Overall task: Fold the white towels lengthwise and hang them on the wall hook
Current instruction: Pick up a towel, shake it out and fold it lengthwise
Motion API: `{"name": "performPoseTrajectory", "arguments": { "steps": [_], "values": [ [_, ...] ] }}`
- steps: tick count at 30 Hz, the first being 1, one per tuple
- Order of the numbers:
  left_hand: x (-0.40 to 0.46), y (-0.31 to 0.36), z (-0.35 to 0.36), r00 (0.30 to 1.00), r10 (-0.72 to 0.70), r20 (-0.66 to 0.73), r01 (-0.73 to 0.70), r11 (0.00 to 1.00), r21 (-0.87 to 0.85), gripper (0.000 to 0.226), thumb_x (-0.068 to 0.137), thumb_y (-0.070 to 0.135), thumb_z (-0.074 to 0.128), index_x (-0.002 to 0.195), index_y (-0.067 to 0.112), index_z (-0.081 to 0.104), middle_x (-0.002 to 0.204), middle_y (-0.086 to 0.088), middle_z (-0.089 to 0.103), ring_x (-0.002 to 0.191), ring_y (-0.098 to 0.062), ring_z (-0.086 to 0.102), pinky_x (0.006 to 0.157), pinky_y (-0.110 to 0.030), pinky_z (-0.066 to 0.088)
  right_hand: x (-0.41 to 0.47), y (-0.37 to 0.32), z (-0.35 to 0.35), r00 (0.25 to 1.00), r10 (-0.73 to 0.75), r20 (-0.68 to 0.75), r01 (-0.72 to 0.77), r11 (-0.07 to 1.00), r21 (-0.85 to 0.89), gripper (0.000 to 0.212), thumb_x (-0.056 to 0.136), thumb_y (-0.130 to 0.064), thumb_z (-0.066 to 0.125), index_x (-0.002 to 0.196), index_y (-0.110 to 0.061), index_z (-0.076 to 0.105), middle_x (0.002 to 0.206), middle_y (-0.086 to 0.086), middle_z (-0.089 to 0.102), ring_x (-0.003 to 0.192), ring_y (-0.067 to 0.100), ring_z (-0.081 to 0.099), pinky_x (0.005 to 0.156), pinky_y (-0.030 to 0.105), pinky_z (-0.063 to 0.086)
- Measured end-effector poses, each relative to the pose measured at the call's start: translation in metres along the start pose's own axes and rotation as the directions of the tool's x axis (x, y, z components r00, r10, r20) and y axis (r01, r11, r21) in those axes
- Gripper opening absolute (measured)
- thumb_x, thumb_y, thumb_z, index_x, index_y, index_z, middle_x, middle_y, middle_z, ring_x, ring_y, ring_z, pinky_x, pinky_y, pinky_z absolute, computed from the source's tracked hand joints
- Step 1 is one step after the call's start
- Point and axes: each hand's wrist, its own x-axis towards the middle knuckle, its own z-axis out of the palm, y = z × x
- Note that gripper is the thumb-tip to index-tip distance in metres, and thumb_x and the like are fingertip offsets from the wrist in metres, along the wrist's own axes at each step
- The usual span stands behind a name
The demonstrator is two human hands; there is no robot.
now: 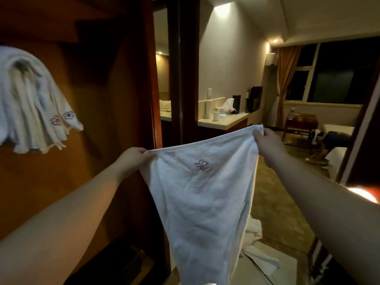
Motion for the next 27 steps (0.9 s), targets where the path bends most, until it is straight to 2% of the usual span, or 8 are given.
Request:
{"name": "performPoseTrajectory", "arguments": {
  "steps": [4, 8, 11, 14, 16, 19, 24, 27],
  "values": [
    [-0.036, 0.013, -0.027, 0.998, -0.064, -0.022, 0.056, 0.959, -0.278, 0.017, 0.086, 0.047, 0.073, 0.093, 0.032, 0.070, 0.082, 0.014, 0.071, 0.075, -0.002, 0.068, 0.073, -0.024, 0.052, -0.012, -0.009, 0.012, 1.000, 0.012, 0.025, -0.010, 0.998, -0.063, 0.045, 0.106, -0.042, 0.043, 0.143, -0.017, 0.051, 0.130, 0.008, 0.059, 0.113, 0.029, 0.059, 0.097, 0.050, 0.052],
    [-0.062, 0.024, -0.056, 0.979, -0.200, -0.031, 0.156, 0.847, -0.507, 0.057, 0.079, 0.047, 0.080, 0.129, 0.023, 0.064, 0.118, 0.001, 0.068, 0.118, -0.021, 0.058, 0.113, -0.046, 0.036, -0.025, -0.019, 0.029, 0.997, -0.026, 0.069, 0.030, 0.998, -0.058, 0.044, 0.105, -0.044, 0.043, 0.136, -0.016, 0.055, 0.112, 0.004, 0.060, 0.090, 0.020, 0.057, 0.082, 0.041, 0.050],
    [-0.083, 0.031, -0.069, 0.960, -0.277, -0.031, 0.200, 0.764, -0.614, 0.054, 0.074, 0.049, 0.083, 0.118, 0.020, 0.070, 0.122, -0.006, 0.070, 0.127, -0.028, 0.055, 0.118, -0.051, 0.028, -0.039, -0.035, 0.048, 0.996, 0.006, 0.089, -0.002, 0.999, -0.041, 0.043, 0.104, -0.041, 0.046, 0.134, -0.013, 0.058, 0.116, 0.008, 0.061, 0.096, 0.026, 0.057, 0.085, 0.041, 0.050],
    [-0.101, 0.034, -0.078, 0.938, -0.346, -0.016, 0.249, 0.705, -0.664, 0.038, 0.074, 0.044, 0.084, 0.093, 0.012, 0.073, 0.094, -0.007, 0.075, 0.102, -0.027, 0.068, 0.109, -0.048, 0.044, -0.057, -0.049, 0.076, 0.976, 0.139, 0.169, -0.146, 0.989, 0.035, 0.041, 0.101, -0.035, 0.053, 0.133, -0.009, 0.058, 0.118, 0.015, 0.063, 0.103, 0.032, 0.061, 0.088, 0.042, 0.054],
    [-0.111, 0.036, -0.083, 0.932, -0.362, 0.003, 0.254, 0.648, -0.718, 0.029, 0.077, 0.035, 0.084, 0.086, 0.009, 0.073, 0.079, -0.006, 0.074, 0.073, -0.022, 0.073, 0.080, -0.038, 0.060, -0.075, -0.058, 0.097, 0.943, 0.190, 0.275, -0.226, 0.968, 0.108, 0.037, 0.100, -0.027, 0.057, 0.129, -0.005, 0.060, 0.114, 0.017, 0.066, 0.100, 0.034, 0.065, 0.078, 0.037, 0.055],
    [-0.127, 0.037, -0.089, 0.921, -0.389, 0.004, 0.258, 0.602, -0.756, 0.021, 0.082, 0.024, 0.081, 0.089, 0.007, 0.070, 0.066, -0.004, 0.071, 0.054, -0.017, 0.070, 0.050, -0.027, 0.055, -0.108, -0.072, 0.126, 0.901, 0.256, 0.351, -0.339, 0.919, 0.201, 0.031, 0.099, -0.023, 0.059, 0.124, -0.004, 0.064, 0.114, 0.016, 0.069, 0.101, 0.031, 0.068, 0.085, 0.038, 0.058],
    [-0.156, 0.034, -0.099, 0.914, -0.405, 0.006, 0.245, 0.543, -0.803, 0.014, 0.089, 0.016, 0.074, 0.086, 0.005, 0.067, 0.059, -0.006, 0.071, 0.051, -0.018, 0.070, 0.043, -0.026, 0.053, -0.164, -0.087, 0.160, 0.833, 0.162, 0.530, -0.376, 0.867, 0.327, 0.038, 0.096, -0.016, 0.061, 0.133, -0.006, 0.058, 0.117, 0.016, 0.069, 0.098, 0.027, 0.069, 0.083, 0.044, 0.059],
    [-0.171, 0.031, -0.109, 0.916, -0.402, -0.002, 0.234, 0.536, -0.812, 0.014, 0.091, 0.014, 0.071, 0.083, 0.005, 0.065, 0.057, -0.006, 0.068, 0.051, -0.018, 0.069, 0.051, -0.028, 0.058, -0.200, -0.103, 0.174, 0.798, 0.064, 0.599, -0.327, 0.881, 0.342, 0.032, 0.094, -0.017, 0.060, 0.124, -0.005, 0.063, 0.101, 0.013, 0.072, 0.077, 0.020, 0.067, 0.077, 0.039, 0.059]
  ]
}}
